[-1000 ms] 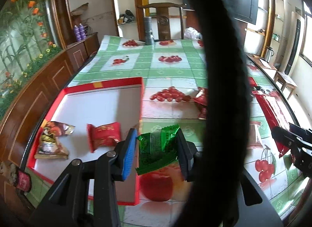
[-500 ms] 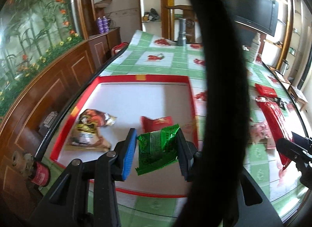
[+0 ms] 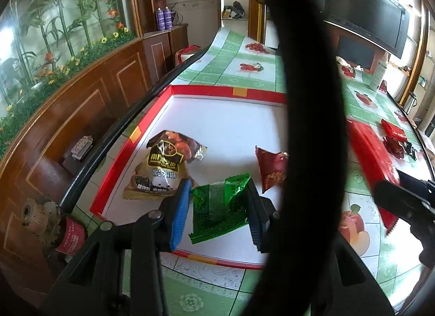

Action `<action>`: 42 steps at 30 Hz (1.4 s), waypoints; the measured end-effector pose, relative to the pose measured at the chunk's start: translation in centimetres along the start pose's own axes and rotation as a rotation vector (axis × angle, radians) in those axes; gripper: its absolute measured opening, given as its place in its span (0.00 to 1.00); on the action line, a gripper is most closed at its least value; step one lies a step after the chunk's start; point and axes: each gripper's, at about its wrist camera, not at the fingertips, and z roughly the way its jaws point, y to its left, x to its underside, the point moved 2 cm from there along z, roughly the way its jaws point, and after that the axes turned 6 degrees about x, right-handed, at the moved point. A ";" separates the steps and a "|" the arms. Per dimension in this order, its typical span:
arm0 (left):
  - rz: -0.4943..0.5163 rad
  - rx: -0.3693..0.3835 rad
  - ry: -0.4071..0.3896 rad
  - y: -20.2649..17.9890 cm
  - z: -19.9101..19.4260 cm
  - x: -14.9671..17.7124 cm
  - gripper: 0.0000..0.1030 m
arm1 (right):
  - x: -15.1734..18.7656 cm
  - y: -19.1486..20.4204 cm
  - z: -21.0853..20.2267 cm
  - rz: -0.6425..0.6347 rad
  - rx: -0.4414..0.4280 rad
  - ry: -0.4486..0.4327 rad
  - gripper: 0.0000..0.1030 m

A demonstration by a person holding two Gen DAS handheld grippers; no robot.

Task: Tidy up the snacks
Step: 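Carry the green packet and large red packet over the tray with both grippers, then open both grippers to drop the green and large red packets into the tray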

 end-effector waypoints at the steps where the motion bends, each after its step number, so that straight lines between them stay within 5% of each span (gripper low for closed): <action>1: -0.001 0.002 0.004 0.1 0.1 0.0 0.40 | -0.4 0.3 0.6 -0.002 -0.011 0.005 0.48; 13: -0.004 0.028 0.048 0.3 2.2 -0.2 0.40 | -4.7 2.3 6.9 -0.040 -0.039 0.044 0.48; 27: 0.000 -0.022 0.065 1.8 4.8 -1.0 0.40 | -5.8 1.5 11.7 -0.070 -0.037 0.111 0.48; 34: -0.003 -0.031 0.066 1.9 4.7 -1.0 0.60 | -5.8 1.3 11.4 -0.076 -0.028 0.089 0.48; 42: -0.004 -0.048 0.022 1.6 2.7 -1.4 0.69 | -5.4 0.0 7.6 -0.054 -0.036 0.042 0.48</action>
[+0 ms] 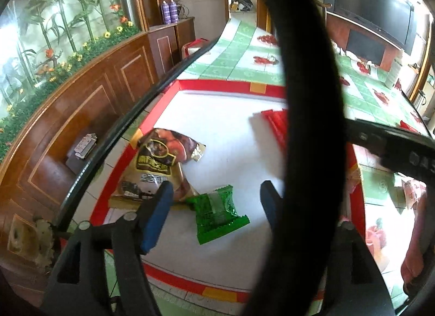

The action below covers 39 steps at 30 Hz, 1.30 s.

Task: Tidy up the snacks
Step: 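Open both grippers to drop the green and large red packets into the tray, then withdraw both grippers from the tray toward the snacks on the tablecloth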

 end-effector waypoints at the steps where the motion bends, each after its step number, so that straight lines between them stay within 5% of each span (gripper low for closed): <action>1: 0.000 0.001 -0.009 -0.1 -0.4 0.0 0.70 | 0.1 -0.2 -0.4 0.006 0.003 -0.005 0.48; 27: 0.116 0.090 -0.102 -8.8 -6.2 0.6 0.77 | 8.9 -9.8 -13.7 0.210 0.165 -0.126 0.56; 39: 0.205 0.215 -0.068 -14.6 -6.7 2.3 0.81 | 14.8 -14.3 -18.1 0.302 0.282 -0.113 0.60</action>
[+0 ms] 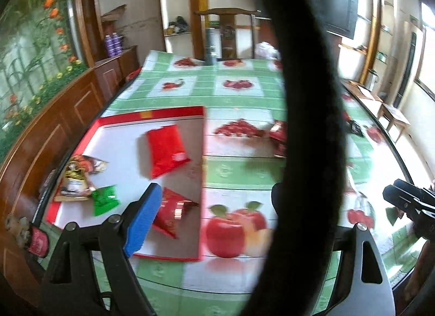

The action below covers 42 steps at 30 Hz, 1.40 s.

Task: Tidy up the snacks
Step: 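Withdraw both grippers from the tray toward the snacks on the tablecloth, then grasp the pink-and-white candy packet with left gripper while right grasps small red packet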

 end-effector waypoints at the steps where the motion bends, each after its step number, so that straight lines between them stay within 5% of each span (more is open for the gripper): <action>1: 0.009 0.011 0.005 -0.5 0.2 0.0 0.81 | 0.4 -0.8 -0.4 0.010 0.017 0.002 0.61; 16: 0.098 0.119 0.064 -6.4 2.2 0.6 0.81 | 3.9 -6.7 -2.6 0.118 0.123 0.025 0.62; 42: 0.135 0.187 0.191 -9.6 10.0 -1.3 0.81 | 1.4 -5.6 0.4 0.103 0.079 0.046 0.62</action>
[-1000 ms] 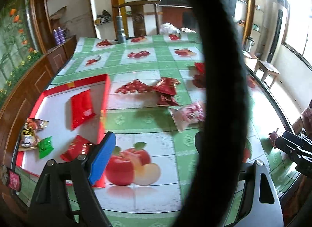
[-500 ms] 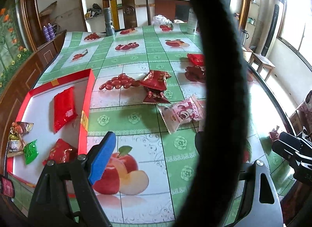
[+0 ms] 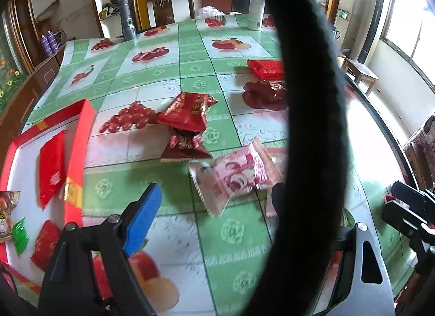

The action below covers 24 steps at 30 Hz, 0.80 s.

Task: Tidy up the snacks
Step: 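Grasp the pink-and-white candy packet with left gripper while right grasps small red packet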

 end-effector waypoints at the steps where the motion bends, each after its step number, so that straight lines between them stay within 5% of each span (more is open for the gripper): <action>1: -0.001 -0.002 0.003 -0.1 0.4 -0.2 0.81 | -0.3 -0.1 0.1 0.005 0.000 -0.001 0.62; 13: -0.024 0.014 0.032 0.8 3.2 -1.3 0.81 | -5.0 1.6 3.9 0.017 -0.040 -0.001 0.62; 20: -0.026 0.029 0.023 1.6 3.2 -1.7 0.47 | -8.5 2.7 7.5 0.025 -0.044 0.015 0.62; 24: -0.050 0.061 0.022 2.6 3.0 -1.8 0.45 | -10.3 4.5 10.0 -0.027 -0.038 0.037 0.62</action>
